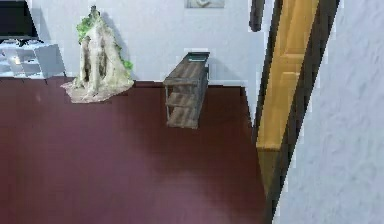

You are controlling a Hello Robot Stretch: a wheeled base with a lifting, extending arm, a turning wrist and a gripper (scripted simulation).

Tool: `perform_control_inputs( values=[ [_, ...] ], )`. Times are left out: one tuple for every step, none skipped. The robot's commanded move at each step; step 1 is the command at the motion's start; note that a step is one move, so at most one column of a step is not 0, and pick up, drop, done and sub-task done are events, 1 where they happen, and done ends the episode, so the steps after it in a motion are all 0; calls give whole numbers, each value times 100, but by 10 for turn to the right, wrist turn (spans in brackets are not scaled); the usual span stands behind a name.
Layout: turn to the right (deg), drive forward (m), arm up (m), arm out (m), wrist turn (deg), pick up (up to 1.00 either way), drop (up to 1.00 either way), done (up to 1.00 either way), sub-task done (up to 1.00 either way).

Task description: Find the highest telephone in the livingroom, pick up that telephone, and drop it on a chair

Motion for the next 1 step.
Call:
perform_control_inputs(
  values=[
    [-330,0,0,0,0,0,0,0,0]
  ],
)
